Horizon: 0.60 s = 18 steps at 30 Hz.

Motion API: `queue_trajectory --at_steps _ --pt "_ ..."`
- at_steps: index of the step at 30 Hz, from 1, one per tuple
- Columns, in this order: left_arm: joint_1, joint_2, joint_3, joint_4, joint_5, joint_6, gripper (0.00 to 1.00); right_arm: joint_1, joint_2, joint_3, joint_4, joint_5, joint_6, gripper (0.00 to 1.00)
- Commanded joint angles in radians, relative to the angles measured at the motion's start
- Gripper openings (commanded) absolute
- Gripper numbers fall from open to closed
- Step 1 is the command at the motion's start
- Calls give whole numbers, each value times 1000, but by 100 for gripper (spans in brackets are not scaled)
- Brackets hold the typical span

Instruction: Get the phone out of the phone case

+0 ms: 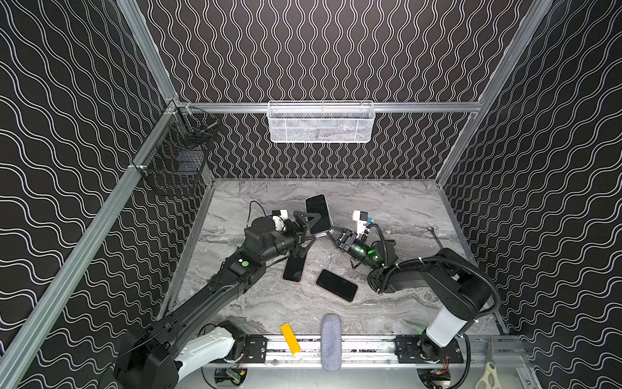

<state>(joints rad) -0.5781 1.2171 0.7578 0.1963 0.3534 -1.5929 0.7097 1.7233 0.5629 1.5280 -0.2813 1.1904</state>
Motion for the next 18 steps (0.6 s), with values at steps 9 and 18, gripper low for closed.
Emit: queue_trajectory --at_steps 9,18 --pt "1 2 -26 48 -45 7 99 22 2 -8 148 11 0 4" --pt "1 -17 -27 48 -71 11 89 34 1 -27 159 23 -5 4"
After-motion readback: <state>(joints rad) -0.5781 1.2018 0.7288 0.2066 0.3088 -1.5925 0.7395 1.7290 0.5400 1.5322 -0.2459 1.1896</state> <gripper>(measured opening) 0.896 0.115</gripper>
